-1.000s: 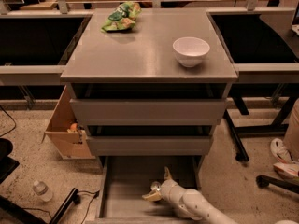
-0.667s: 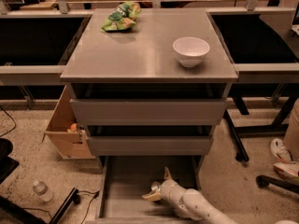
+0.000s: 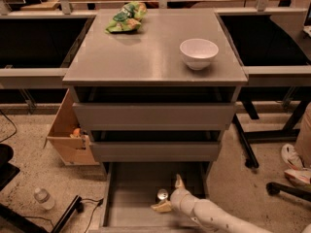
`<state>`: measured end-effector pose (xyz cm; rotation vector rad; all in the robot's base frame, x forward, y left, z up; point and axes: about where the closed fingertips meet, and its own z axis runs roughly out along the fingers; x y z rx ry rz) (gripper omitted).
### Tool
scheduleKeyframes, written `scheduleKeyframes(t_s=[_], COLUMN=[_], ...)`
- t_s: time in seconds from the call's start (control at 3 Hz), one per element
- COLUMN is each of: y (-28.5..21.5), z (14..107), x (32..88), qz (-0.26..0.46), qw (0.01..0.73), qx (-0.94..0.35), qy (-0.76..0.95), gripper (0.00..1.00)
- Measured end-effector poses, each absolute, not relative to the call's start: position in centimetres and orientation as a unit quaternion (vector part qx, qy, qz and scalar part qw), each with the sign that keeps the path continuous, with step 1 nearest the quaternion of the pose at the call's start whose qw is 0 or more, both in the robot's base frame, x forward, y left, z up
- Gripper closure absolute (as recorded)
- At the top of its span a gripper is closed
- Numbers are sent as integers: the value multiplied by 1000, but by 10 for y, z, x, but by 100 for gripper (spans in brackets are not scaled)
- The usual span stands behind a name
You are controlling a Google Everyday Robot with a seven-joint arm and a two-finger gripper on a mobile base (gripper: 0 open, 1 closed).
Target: Place green can into bottom drawer
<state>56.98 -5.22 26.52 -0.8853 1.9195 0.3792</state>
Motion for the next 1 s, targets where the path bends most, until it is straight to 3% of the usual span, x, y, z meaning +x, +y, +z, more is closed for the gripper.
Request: scheduleKeyframes(t_s=[0.67, 1.0], y=[-57, -10], z=[334, 393], x=[523, 504], qz=[146, 91], qw=[397, 374], qx=[-333, -375], qy=[843, 843], gripper=[0, 0])
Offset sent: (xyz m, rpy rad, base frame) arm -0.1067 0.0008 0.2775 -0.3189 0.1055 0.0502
